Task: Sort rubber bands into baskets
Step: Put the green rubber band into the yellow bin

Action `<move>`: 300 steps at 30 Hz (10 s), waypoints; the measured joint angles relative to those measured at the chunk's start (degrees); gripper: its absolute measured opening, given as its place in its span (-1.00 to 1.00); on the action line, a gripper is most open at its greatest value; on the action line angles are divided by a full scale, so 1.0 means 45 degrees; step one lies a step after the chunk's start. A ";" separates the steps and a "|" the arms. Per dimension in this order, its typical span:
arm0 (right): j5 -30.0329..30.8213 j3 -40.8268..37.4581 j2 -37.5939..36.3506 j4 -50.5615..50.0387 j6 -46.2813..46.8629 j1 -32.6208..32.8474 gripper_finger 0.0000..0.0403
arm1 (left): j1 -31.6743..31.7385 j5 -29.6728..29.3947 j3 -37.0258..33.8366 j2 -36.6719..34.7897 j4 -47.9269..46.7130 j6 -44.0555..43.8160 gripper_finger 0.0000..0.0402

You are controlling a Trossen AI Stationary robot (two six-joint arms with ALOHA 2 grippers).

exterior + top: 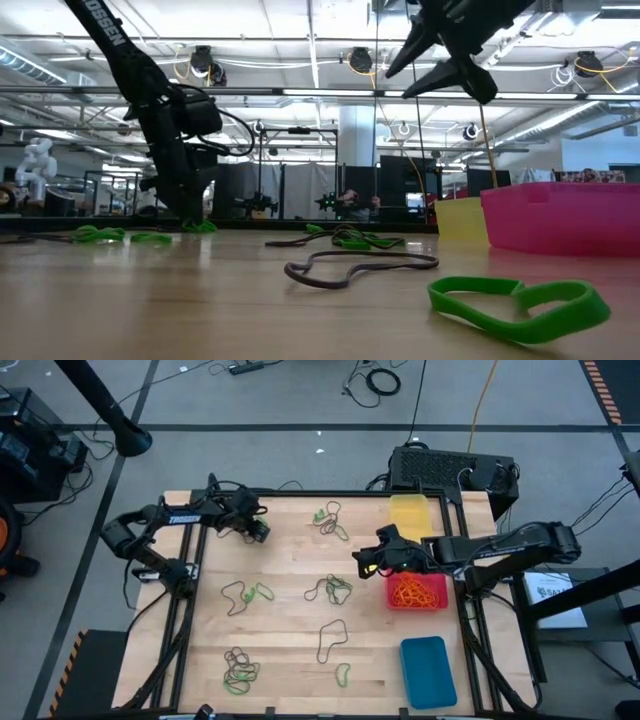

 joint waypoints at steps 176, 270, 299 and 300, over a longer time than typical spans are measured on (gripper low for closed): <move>-0.0213 -0.0015 -0.4724 -0.3551 -0.4948 0.0025 -0.16 | -0.5755 -0.0249 1.9236 1.2254 -0.9646 0.3755 -0.98; -0.1044 -0.0019 -0.4724 -0.3850 -0.2354 0.0219 -0.16 | -0.6304 0.4269 2.1190 1.5212 0.4435 -0.6002 -0.64; -0.3153 -0.0016 -0.4729 -0.4161 -0.7289 0.0232 -0.16 | -0.6197 0.4030 2.1240 1.3160 -0.1157 -0.5291 -0.39; -0.3238 -0.0019 -0.4729 -0.4214 -0.7409 0.0238 -0.16 | -0.6267 0.3783 2.1240 1.2950 -0.1278 -0.5156 -0.39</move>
